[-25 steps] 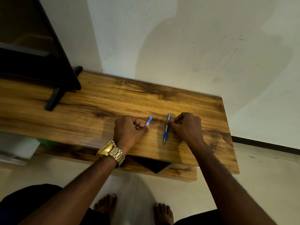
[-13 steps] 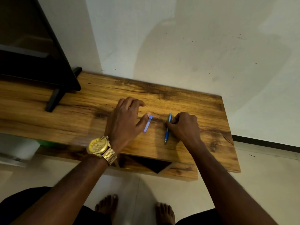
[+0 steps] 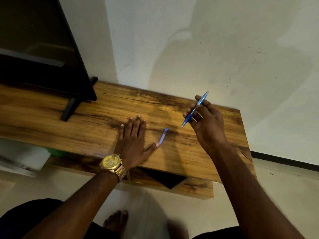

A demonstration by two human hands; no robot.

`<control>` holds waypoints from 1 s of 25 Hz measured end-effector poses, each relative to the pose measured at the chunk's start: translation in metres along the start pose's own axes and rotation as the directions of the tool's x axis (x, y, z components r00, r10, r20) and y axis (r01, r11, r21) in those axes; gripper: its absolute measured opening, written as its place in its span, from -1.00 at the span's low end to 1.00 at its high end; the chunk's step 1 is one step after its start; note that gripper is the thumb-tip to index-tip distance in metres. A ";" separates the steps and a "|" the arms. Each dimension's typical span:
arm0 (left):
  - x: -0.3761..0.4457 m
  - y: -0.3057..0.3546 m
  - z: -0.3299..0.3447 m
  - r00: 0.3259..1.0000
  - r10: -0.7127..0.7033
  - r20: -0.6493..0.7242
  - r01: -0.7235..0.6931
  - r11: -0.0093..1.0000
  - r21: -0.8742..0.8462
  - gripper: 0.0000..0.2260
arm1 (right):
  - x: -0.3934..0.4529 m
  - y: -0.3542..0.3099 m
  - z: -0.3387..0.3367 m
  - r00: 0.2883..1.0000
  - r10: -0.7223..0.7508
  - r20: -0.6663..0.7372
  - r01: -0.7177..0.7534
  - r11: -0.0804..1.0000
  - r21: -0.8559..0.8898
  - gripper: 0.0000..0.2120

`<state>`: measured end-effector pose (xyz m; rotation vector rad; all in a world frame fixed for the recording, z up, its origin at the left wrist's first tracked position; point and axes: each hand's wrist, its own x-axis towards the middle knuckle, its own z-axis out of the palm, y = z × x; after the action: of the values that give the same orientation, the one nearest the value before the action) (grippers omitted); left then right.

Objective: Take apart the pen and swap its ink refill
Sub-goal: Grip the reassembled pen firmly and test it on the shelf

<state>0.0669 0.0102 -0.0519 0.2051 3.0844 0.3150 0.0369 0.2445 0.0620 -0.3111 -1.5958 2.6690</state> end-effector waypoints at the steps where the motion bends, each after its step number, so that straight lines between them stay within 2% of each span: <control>1: 0.000 0.001 0.002 1.000 -0.002 -0.002 0.002 1.000 0.003 -0.01 | -0.004 -0.004 0.002 1.000 0.004 0.020 -0.007 0.986 0.165 -0.80; 3: 0.000 0.001 0.004 1.000 0.009 -0.017 -0.009 1.000 0.004 -0.02 | -0.014 -0.011 0.002 0.997 0.006 0.074 -0.034 0.920 0.390 -0.85; 6: 0.001 0.001 0.007 0.999 0.007 -0.031 -0.006 1.000 0.019 -0.03 | -0.028 -0.015 0.002 0.983 0.027 0.180 -0.118 0.851 0.512 -0.50; 8: 0.002 0.002 0.007 1.000 0.007 -0.025 -0.006 1.000 0.029 -0.02 | -0.032 -0.017 0.005 0.973 0.037 0.229 -0.156 0.834 0.529 -0.42; 11: 0.001 -0.002 0.005 0.999 0.037 -0.001 -0.037 0.999 0.024 0.06 | -0.034 -0.014 0.007 0.960 0.071 0.269 -0.203 0.840 0.503 -0.44; 16: -0.004 0.001 0.004 0.998 0.045 0.039 -0.047 0.997 0.057 0.24 | -0.031 -0.021 0.007 0.969 0.071 0.235 -0.186 0.837 0.514 -0.44; 22: -0.004 0.003 0.004 0.998 0.035 0.043 -0.037 0.998 0.046 0.26 | -0.029 -0.012 0.002 0.962 0.054 0.267 -0.195 0.820 0.538 -0.40; 25: -0.003 0.007 0.006 0.999 0.015 0.047 -0.018 0.999 0.049 0.23 | -0.023 -0.009 -0.001 0.974 0.067 0.214 -0.175 0.823 0.541 -0.40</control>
<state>0.0711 0.0173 -0.0561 0.2362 3.0480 0.2315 0.0590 0.2471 0.0729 -0.1483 -0.7583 3.1798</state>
